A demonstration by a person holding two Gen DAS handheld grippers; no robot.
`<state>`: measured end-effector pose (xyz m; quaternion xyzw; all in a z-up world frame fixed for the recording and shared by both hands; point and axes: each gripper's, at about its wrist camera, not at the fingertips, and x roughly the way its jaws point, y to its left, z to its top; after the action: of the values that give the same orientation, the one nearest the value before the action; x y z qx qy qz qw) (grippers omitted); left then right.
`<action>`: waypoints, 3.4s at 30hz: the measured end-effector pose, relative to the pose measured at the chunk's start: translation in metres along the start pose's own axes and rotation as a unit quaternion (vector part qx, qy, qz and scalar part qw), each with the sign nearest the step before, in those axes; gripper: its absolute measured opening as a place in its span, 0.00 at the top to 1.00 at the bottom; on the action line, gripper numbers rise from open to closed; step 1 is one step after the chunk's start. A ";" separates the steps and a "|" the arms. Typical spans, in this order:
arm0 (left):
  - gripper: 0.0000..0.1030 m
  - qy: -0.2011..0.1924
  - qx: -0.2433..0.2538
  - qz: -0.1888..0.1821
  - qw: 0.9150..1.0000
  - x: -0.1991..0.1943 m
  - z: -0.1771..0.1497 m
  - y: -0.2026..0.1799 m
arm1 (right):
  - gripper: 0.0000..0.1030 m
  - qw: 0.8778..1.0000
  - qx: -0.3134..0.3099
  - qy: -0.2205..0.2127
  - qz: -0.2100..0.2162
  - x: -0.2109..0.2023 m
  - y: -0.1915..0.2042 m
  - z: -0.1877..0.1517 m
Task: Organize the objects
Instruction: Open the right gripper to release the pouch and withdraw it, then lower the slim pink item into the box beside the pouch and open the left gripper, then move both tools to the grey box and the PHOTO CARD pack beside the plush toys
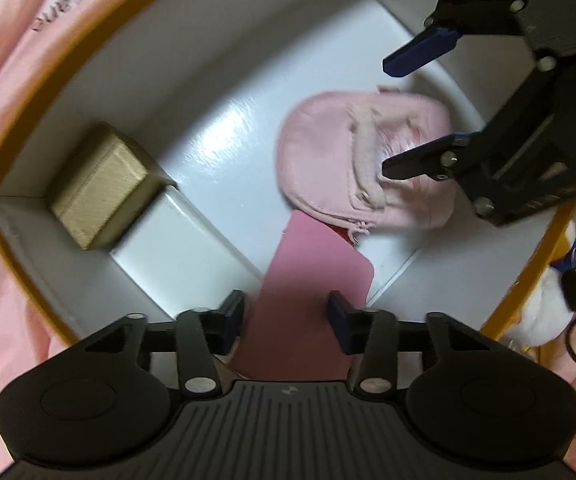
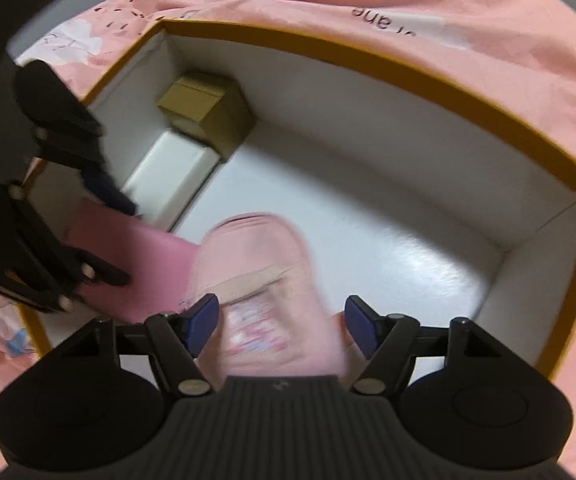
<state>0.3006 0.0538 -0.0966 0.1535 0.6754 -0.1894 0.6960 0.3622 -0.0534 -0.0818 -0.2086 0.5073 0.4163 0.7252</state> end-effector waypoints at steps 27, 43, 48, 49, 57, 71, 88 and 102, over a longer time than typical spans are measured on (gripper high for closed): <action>0.82 -0.132 -0.197 -0.021 0.971 -0.061 -0.070 0.021 | 0.77 0.967 0.219 0.062 0.115 0.039 0.008 -0.013; 0.82 -0.192 -0.243 -0.063 0.949 -0.077 -0.064 0.028 | 0.77 0.974 0.195 0.057 0.101 0.032 0.007 -0.017; 0.82 -0.235 -0.307 -0.125 0.914 -0.074 -0.065 0.036 | 0.70 0.978 0.182 0.046 0.088 0.024 0.007 -0.019; 0.82 -0.239 -0.325 -0.138 0.904 -0.069 -0.066 0.037 | 0.67 0.980 0.176 0.040 0.081 0.019 0.006 -0.019; 0.82 -0.272 -0.434 -0.239 0.825 -0.024 -0.073 0.038 | 0.87 0.987 0.151 0.023 0.043 -0.006 -0.006 -0.030; 0.71 -0.226 -0.442 -0.112 0.861 -0.012 -0.071 0.019 | 0.83 0.986 0.163 0.001 0.031 -0.009 0.001 -0.036; 0.54 -0.334 -0.317 -0.030 0.887 -0.068 -0.102 -0.029 | 0.82 0.992 0.128 -0.006 0.007 -0.014 0.032 -0.037; 0.45 -0.330 -0.188 -0.014 0.925 -0.075 -0.162 -0.119 | 0.61 0.978 0.102 -0.177 -0.030 -0.111 0.093 -0.126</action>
<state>0.1008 0.0294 -0.0228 -0.0608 0.4332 -0.1088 0.8926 0.2003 -0.1356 -0.0196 -0.0719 0.4040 0.3707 0.8332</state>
